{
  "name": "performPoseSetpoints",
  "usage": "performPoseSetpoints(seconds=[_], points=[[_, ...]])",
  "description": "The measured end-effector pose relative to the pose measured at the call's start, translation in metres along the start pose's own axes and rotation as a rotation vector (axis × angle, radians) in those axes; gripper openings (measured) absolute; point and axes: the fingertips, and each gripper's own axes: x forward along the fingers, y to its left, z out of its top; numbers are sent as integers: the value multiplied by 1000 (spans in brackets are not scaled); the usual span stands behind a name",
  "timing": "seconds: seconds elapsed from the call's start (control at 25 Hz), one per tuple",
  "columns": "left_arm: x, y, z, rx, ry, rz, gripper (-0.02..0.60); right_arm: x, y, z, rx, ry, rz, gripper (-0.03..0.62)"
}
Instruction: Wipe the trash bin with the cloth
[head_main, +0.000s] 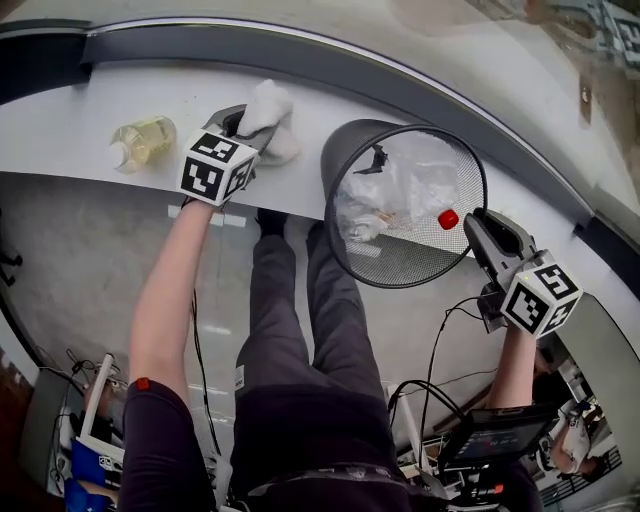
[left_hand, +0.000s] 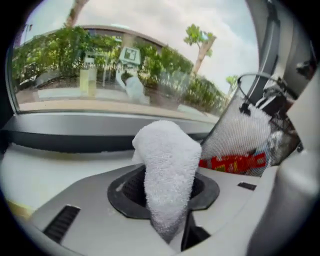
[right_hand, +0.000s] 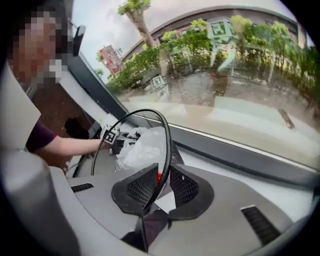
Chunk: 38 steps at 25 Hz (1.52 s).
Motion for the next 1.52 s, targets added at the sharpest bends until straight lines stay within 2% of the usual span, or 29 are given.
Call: performPoseSetpoints(seconds=[0.12,0.2,0.28,0.36,0.44,0.52,0.6,0.68,0.8,0.88,1.04,1.28,1.52], points=[[-33,-30,61,-32,-233,-88,132,0,-3,1,195,-18,10,47],[-55,-52,97,-9,-346,-138,132,0,-6,-5,253,4,-26,41],[-72,-70,125,28,-423,-175,132,0,-7,-12,314,29,-50,38],[-82,-86,140,70,-458,-211,133,0,-6,-19,397,25,-29,37],[-84,-100,144,119,-457,-243,133,-1,-5,-24,498,-13,11,38],[-82,-111,138,141,-443,-272,133,-3,-6,-36,661,-54,35,49],[-82,-117,128,120,-441,-308,128,-5,-4,-50,808,-85,45,58],[-84,-122,117,100,-439,-339,124,-6,-1,-59,890,-102,48,60],[-83,-140,104,138,-405,-375,124,-7,4,-71,1048,-120,85,63],[-83,-153,97,134,-391,-389,120,-9,8,-81,1145,-130,117,66],[-82,-158,83,64,-380,-387,118,-7,14,-88,1249,-166,144,66],[-72,-169,43,61,-276,-420,117,-4,19,-96,1342,-186,136,66],[-76,-178,15,69,-194,-433,117,1,41,-95,1475,-243,233,66]])
